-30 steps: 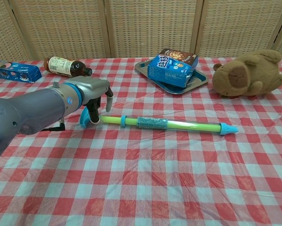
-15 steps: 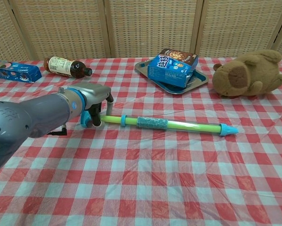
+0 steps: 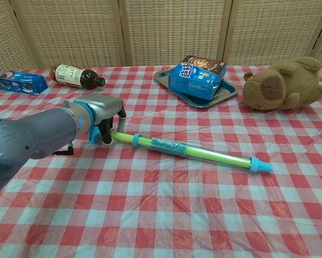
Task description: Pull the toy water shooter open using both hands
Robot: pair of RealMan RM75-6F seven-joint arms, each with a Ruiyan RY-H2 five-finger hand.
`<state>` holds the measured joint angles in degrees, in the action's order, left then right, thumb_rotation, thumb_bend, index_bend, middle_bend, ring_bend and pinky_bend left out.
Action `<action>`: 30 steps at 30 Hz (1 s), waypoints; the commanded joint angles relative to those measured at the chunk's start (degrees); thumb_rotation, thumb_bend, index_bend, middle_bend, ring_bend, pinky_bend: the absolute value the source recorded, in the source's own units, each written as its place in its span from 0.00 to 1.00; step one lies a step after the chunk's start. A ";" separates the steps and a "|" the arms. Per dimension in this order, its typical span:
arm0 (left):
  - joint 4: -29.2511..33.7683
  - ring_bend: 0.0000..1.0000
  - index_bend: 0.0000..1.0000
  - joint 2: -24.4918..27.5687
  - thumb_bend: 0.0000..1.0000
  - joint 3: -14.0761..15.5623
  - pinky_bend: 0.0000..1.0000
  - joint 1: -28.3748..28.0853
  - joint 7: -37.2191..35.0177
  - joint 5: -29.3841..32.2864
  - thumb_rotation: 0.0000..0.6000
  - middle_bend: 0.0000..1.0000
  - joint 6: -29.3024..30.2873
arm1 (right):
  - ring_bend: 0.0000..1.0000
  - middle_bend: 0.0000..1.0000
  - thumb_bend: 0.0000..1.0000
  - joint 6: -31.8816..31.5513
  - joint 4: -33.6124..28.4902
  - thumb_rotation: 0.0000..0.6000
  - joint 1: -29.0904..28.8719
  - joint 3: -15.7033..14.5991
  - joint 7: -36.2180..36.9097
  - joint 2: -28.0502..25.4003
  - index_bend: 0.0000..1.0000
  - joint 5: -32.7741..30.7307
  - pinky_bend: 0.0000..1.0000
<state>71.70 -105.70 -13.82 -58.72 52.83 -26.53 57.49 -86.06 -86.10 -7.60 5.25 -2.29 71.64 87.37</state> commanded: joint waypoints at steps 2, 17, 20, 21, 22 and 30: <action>0.50 0.87 0.74 0.37 0.51 0.22 0.76 0.52 -0.58 -0.33 1.00 0.93 0.57 | 0.00 0.00 0.01 -0.16 -0.11 1.00 0.07 -0.13 0.01 -0.07 0.00 0.26 0.00; 13.35 0.89 0.86 8.52 0.57 -1.97 0.76 5.03 -6.47 -5.76 1.00 0.95 8.25 | 0.00 0.00 0.02 -2.04 0.03 1.00 0.23 0.10 -0.09 0.84 0.02 1.55 0.00; 16.57 0.89 0.86 10.88 0.58 -2.54 0.77 6.17 -7.39 -6.29 1.00 0.95 10.03 | 0.00 0.01 0.04 -2.80 0.14 1.00 0.31 0.45 0.15 1.52 0.08 1.58 0.00; 17.86 0.89 0.87 11.87 0.58 -2.85 0.77 6.67 -7.84 -6.37 1.00 0.95 10.71 | 0.00 0.02 0.05 -3.12 0.04 1.00 0.40 0.60 0.37 1.85 0.11 1.51 0.00; 18.76 0.90 0.87 12.60 0.58 -3.07 0.78 7.01 -8.17 -6.39 1.00 0.96 11.12 | 0.01 0.04 0.05 -3.43 -0.11 1.00 0.47 0.77 0.44 2.11 0.12 1.41 0.00; 25.74 0.90 0.87 18.82 0.58 -5.07 0.78 9.48 -10.41 -6.88 1.00 0.96 14.58 | 0.42 0.41 0.10 -4.29 -5.87 1.00 -1.57 4.31 -5.49 2.75 0.31 0.96 0.11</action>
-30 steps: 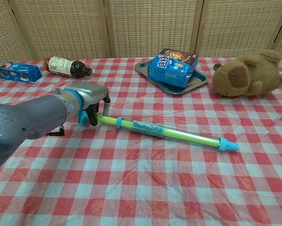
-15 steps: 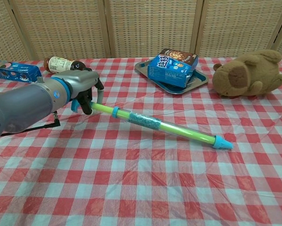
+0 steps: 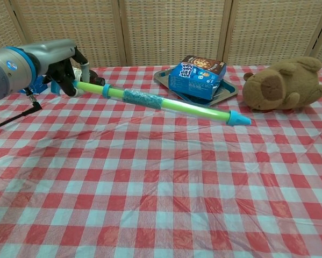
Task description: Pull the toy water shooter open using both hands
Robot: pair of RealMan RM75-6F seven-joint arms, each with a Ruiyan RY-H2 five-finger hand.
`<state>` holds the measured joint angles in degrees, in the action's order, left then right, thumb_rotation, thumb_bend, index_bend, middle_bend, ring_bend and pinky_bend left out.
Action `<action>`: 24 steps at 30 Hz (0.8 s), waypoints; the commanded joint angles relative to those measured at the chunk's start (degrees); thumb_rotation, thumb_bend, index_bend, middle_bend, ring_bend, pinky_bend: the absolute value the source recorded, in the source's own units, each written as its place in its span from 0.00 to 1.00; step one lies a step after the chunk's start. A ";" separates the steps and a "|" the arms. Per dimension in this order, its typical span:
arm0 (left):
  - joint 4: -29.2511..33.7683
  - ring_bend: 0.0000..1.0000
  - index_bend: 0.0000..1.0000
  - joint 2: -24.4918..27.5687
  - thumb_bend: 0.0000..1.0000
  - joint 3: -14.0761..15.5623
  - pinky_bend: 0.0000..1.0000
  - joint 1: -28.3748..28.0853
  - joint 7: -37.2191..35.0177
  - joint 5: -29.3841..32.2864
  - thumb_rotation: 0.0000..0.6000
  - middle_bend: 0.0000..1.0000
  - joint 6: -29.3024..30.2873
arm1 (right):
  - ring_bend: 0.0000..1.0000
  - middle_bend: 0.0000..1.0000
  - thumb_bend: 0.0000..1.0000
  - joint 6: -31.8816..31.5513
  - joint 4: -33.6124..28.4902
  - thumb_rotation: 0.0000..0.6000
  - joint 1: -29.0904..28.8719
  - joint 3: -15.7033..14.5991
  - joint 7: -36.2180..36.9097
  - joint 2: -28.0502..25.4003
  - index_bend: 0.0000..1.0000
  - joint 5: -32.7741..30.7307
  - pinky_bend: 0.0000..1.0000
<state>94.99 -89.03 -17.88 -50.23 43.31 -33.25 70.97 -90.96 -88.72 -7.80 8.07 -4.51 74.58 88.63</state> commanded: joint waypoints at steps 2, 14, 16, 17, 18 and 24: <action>3.03 0.90 0.87 2.87 0.58 -1.26 0.78 1.01 -0.66 -0.02 1.00 0.96 1.59 | 0.49 0.48 0.11 2.11 -5.84 1.00 -2.31 2.06 -5.73 -0.80 0.33 -0.99 0.14; 6.64 0.90 0.87 6.16 0.58 -4.10 0.78 -0.05 -0.10 3.85 1.00 0.96 2.16 | 0.89 0.90 0.13 13.59 -20.17 1.00 -10.63 6.86 -22.86 -1.57 0.41 -11.39 0.40; 6.89 0.90 0.87 6.50 0.58 -4.27 0.78 -0.22 -0.05 4.36 1.00 0.96 2.19 | 0.92 0.94 0.15 14.60 -21.17 1.00 -11.90 7.61 -24.81 -0.83 0.42 -13.45 0.41; 6.98 0.90 0.87 6.67 0.58 -4.35 0.78 -0.30 -0.02 4.60 1.00 0.96 2.22 | 0.93 0.95 0.16 15.03 -21.57 1.00 -12.51 7.98 -25.68 -0.44 0.43 -14.55 0.42; 7.03 0.90 0.87 6.77 0.58 -4.40 0.78 -0.36 -0.02 4.76 1.00 0.96 2.25 | 0.94 0.96 0.17 15.29 -21.84 1.00 -12.89 8.22 -26.26 -0.19 0.43 -15.34 0.42; 7.51 0.90 0.87 7.47 0.58 -4.72 0.78 -0.99 0.17 6.21 1.00 0.96 2.37 | 0.96 0.99 0.22 16.54 -23.23 1.00 -16.76 10.25 -31.34 2.94 0.44 -21.52 0.44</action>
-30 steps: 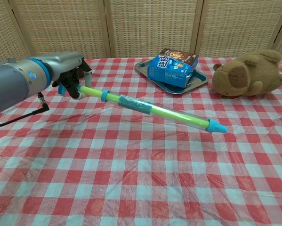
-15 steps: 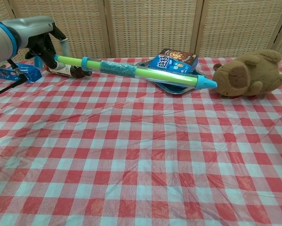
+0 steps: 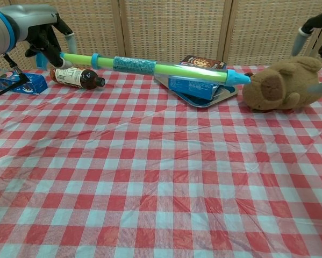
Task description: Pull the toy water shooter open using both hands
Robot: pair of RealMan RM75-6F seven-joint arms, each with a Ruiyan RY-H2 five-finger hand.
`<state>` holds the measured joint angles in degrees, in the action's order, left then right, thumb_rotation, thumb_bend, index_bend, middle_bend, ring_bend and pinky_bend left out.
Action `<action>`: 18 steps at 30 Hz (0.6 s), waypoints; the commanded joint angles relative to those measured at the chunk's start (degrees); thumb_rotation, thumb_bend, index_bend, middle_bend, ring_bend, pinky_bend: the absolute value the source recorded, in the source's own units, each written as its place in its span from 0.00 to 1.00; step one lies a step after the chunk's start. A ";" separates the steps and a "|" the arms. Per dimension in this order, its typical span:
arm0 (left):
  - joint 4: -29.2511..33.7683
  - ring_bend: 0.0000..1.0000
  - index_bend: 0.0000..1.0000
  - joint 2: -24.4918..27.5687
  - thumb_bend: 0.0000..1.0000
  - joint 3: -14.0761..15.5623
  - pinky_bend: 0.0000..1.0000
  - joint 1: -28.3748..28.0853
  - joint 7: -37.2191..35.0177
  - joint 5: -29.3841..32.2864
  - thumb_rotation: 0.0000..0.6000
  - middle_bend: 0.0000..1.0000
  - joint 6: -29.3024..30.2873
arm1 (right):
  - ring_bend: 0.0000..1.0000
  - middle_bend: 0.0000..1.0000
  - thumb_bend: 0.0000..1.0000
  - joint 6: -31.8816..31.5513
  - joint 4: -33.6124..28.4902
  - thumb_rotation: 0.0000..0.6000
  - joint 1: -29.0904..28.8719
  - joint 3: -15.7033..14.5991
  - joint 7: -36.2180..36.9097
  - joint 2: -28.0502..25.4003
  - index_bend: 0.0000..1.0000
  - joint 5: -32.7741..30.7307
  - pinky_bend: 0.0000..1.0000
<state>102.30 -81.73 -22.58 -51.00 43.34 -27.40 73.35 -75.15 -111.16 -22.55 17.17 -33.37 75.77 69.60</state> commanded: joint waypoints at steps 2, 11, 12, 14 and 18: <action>0.42 0.90 0.87 0.25 0.58 0.09 0.78 -0.50 0.38 0.61 1.00 0.96 0.08 | 0.96 0.99 0.23 0.78 -1.00 1.00 -3.11 1.55 -4.17 2.65 0.43 -4.24 0.44; 0.45 0.90 0.87 -1.00 0.58 0.56 0.78 -1.94 1.09 1.53 1.00 0.96 0.78 | 0.98 1.00 0.30 0.07 -2.20 1.00 -6.36 2.76 -6.22 5.46 0.44 -9.06 0.45; 0.32 0.90 0.87 -1.37 0.58 0.48 0.78 -2.14 0.92 1.59 1.00 0.96 0.76 | 0.98 1.00 0.30 -0.25 -2.33 1.00 -6.53 2.75 -6.35 5.69 0.44 -9.37 0.45; 0.14 0.90 0.87 -1.90 0.58 0.41 0.78 -2.44 0.63 1.54 1.00 0.96 0.97 | 0.98 1.00 0.31 -0.95 -2.47 1.00 -6.80 2.62 -6.53 6.11 0.44 -9.97 0.45; 0.22 0.90 0.87 -2.52 0.58 0.32 0.78 -2.90 0.29 1.44 1.00 0.96 1.06 | 0.98 1.00 0.32 -1.73 -2.72 1.00 -7.19 2.60 -6.48 6.51 0.44 -11.15 0.45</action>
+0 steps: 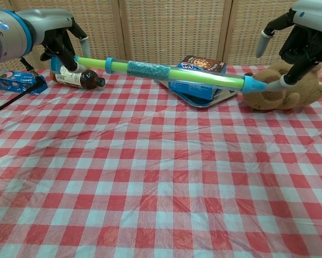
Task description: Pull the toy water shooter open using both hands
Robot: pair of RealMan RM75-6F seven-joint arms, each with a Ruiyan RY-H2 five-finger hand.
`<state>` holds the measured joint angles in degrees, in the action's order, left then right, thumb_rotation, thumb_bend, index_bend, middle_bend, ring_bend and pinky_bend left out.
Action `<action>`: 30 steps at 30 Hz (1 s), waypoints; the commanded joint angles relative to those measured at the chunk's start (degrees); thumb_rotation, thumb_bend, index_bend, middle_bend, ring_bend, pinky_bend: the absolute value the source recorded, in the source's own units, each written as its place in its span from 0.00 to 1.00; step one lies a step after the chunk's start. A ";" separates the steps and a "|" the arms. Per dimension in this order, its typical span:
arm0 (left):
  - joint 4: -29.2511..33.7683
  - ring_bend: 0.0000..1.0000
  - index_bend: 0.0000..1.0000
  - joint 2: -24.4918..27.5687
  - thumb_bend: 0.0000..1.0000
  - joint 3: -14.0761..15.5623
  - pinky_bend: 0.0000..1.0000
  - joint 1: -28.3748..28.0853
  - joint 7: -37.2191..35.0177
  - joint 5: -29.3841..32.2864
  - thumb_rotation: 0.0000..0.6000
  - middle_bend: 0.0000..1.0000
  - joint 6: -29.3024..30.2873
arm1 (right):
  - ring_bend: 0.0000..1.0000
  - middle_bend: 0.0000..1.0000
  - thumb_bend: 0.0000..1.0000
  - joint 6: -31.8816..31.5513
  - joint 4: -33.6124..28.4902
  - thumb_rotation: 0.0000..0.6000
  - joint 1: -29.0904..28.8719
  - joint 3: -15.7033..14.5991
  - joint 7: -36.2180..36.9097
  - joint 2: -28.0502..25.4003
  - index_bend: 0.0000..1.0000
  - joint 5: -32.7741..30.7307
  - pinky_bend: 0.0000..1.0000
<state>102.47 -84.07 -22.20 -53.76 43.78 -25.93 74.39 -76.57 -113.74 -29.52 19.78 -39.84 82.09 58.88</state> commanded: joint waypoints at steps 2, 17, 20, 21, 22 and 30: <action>0.14 0.90 0.87 -0.45 0.58 -0.22 0.78 -0.30 -0.51 0.01 1.00 0.96 -0.01 | 0.98 1.00 0.32 -0.55 -0.23 1.00 -0.43 -0.06 0.01 0.27 0.44 -0.76 0.45; 1.94 0.90 0.87 -0.84 0.58 -1.65 0.78 -0.94 -3.69 2.52 1.00 0.96 -2.48 | 0.98 1.00 0.33 -1.41 0.34 1.00 -1.32 -0.68 2.40 0.56 0.46 -2.55 0.45; 2.07 0.90 0.87 -0.52 0.58 -1.62 0.78 -1.11 -3.83 2.72 1.00 0.96 -2.69 | 0.98 1.00 0.34 -1.42 0.73 1.00 -1.33 -1.03 3.00 0.52 0.47 -2.78 0.45; 2.12 0.90 0.87 -0.48 0.58 -1.57 0.78 -1.17 -3.92 2.76 1.00 0.96 -2.71 | 0.98 1.00 0.34 -1.43 0.85 1.00 -1.36 -1.15 3.18 0.55 0.48 -2.81 0.45; 2.28 0.90 0.87 -0.38 0.58 -1.44 0.78 -1.24 -3.95 2.80 1.00 0.96 -2.75 | 0.99 1.00 0.35 -1.54 1.07 1.00 -1.41 -1.26 3.39 0.63 0.50 -2.78 0.45; 2.85 0.90 0.87 0.76 0.58 -0.71 0.78 -1.29 -4.08 3.20 1.00 0.96 -2.41 | 1.00 1.00 0.41 -3.57 2.49 1.00 -1.46 -1.61 4.20 1.34 0.66 -1.39 0.47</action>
<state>105.31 -83.34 -22.94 -55.06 39.73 -22.76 71.97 -80.09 -111.30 -30.97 18.23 -35.62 83.41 57.55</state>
